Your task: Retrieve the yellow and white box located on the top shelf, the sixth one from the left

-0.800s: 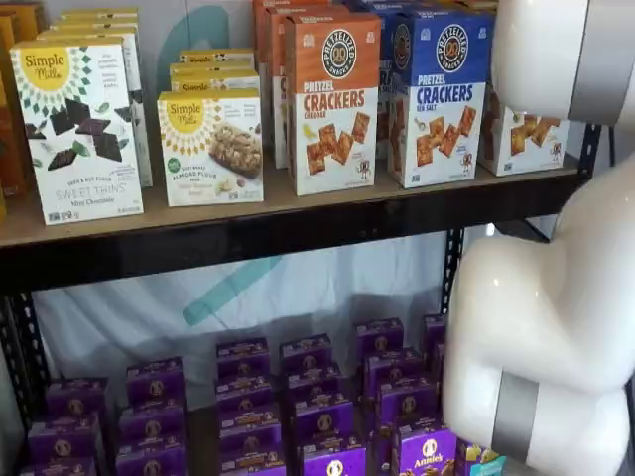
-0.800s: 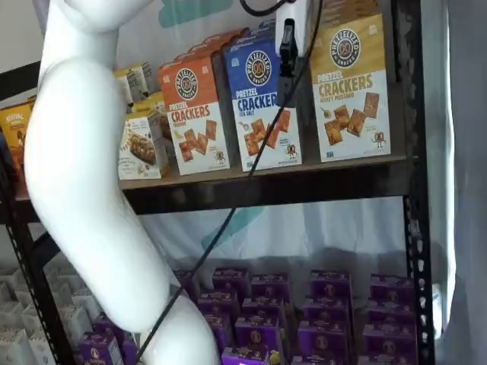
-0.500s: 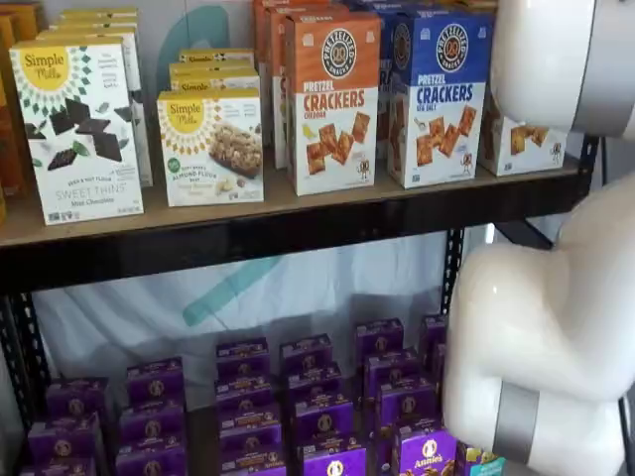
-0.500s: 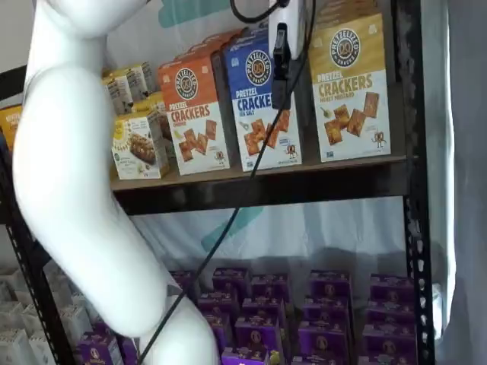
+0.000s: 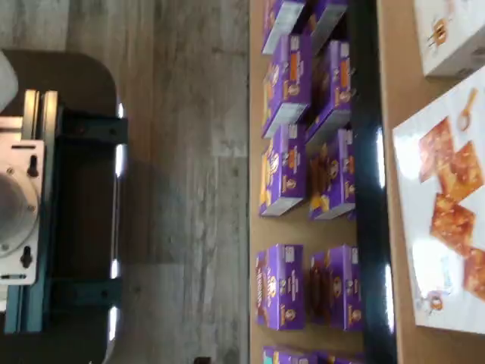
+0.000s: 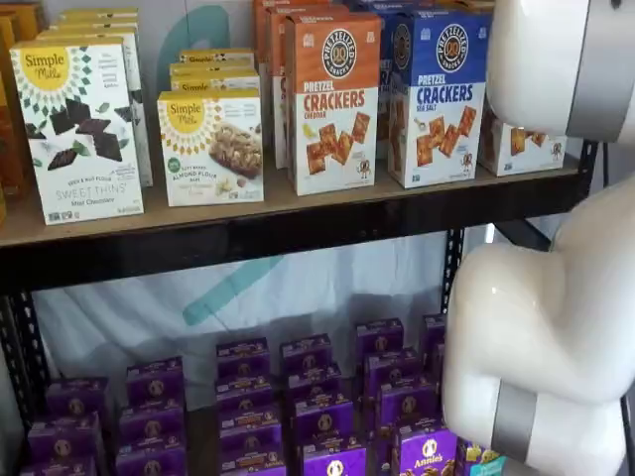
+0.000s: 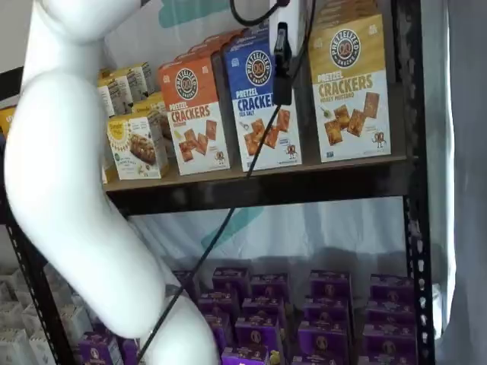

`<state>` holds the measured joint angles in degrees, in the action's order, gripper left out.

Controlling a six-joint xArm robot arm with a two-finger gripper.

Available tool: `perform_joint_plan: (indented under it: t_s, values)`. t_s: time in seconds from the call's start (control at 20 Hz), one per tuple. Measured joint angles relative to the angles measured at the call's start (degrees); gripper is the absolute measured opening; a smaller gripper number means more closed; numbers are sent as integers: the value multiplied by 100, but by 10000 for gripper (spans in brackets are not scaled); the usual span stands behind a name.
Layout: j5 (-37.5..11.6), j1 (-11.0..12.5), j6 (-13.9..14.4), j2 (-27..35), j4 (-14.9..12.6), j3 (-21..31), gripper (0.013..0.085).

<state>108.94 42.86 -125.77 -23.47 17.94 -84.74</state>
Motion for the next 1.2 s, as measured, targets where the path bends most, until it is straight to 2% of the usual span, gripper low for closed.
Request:
perform_joint_plan:
  t_s: [0.3, 0.4, 0.55, 0.75, 0.9, 1.2]
  values:
    - [342, 441, -48, 317, 635, -500, 850]
    - [252, 539, -50, 292, 831, -474, 850]
    - [-107, 781, -45, 112, 1419, -186, 850]
    - [-402, 999, -15, 3, 1991, 7, 850]
    - [-667, 1061, -64, -47, 2168, 91, 850]
    - [-1579, 961, -269, -70, 2333, 276, 850]
